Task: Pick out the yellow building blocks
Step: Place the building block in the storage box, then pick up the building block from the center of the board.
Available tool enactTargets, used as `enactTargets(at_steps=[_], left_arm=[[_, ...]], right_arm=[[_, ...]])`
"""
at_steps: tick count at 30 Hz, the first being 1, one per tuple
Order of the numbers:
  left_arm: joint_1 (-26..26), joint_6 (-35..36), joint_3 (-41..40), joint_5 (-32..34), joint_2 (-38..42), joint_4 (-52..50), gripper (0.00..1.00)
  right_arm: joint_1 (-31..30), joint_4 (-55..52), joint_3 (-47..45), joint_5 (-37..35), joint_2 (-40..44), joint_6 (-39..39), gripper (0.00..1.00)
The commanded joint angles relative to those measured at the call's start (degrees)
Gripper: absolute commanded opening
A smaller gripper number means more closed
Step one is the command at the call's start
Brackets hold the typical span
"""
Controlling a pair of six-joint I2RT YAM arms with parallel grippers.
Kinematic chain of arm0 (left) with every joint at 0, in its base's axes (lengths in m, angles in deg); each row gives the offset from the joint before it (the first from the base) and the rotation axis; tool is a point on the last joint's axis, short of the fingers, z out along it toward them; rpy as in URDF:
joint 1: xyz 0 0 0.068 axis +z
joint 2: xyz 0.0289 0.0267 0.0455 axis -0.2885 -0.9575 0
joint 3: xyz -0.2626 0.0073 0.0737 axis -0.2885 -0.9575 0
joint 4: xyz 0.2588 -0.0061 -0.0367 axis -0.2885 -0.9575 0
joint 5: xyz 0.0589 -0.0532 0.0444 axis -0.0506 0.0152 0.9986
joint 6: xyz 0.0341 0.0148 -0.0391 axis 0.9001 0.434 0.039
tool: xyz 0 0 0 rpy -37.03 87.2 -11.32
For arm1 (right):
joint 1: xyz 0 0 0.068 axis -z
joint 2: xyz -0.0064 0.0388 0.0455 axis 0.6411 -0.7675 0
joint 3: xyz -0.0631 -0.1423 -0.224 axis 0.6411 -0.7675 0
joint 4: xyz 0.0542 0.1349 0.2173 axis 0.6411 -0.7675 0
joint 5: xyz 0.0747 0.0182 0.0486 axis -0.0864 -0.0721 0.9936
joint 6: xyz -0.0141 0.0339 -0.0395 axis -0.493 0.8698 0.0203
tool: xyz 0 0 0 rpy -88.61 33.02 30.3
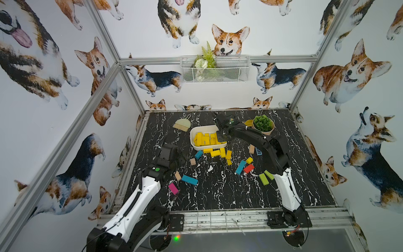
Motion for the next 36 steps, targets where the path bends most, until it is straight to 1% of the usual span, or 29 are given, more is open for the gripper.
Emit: enactTargets(at_steps=[1,5,7,9,12,15,17,20,21,22,23,27,29,32,36], left_arm=[[0.1,0.9,1.0,0.1,-0.1,0.1,0.74],[0.2,1.4,1.8,0.1,-1.0,0.5,0.74],[0.1,1.8,2.3,0.0,-1.8,1.1,0.74],[0.2,2.3,3.0,0.3,-2.9,1.5,0.74],[0.1,3.0,4.2,1.1,-4.4,1.9,0.74],[0.2,3.3,4.6,1.5,-5.4,2.4,0.74],[0.2,3.3,4.6,1.7,-6.1,2.6,0.74],[0.3,3.2,4.5,1.3,-7.1,3.0,0.74],[0.3,3.1,4.4,0.9,-7.3,3.1,0.74],[0.3,3.0,4.4,0.6,-7.6,3.3,0.74],[0.3,2.9,4.5,0.3,-7.8,3.3,0.74],[0.3,2.6,4.6,0.1,-7.9,2.9,0.74],[0.3,2.3,4.3,0.2,-7.6,2.8,0.74],[0.3,2.1,4.6,0.8,-7.2,1.7,0.74],[0.3,2.5,4.8,1.5,-6.2,0.6,0.74]], right_arm=[[0.1,-0.9,0.1,-0.4,0.6,0.9,0.48],[0.1,-2.4,1.8,-0.5,3.1,-0.2,0.50],[0.0,-3.3,1.4,-0.8,6.2,-1.0,0.50],[0.1,-3.4,-1.4,-1.7,10.5,-2.3,0.50],[0.1,-2.6,-11.0,-3.2,19.5,-2.6,0.50],[0.1,-1.5,-23.1,-3.4,27.5,0.3,0.51],[0.1,-1.1,-32.0,-3.2,32.5,3.6,0.59],[0.0,0.7,-42.4,-3.1,38.4,6.8,0.69],[0.1,1.8,-45.2,-2.5,40.0,6.8,0.71],[0.1,2.3,-46.2,-2.0,40.7,6.5,0.71],[0.2,3.7,-49.7,-1.1,42.5,5.1,0.72],[2.4,3.0,-52.6,0.0,42.7,1.8,0.72],[4.4,4.1,-53.8,4.0,41.9,0.0,0.71],[5.7,4.4,-54.0,6.3,40.4,-3.9,0.69],[7.6,4.7,-53.4,7.0,38.0,-10.0,0.64]])
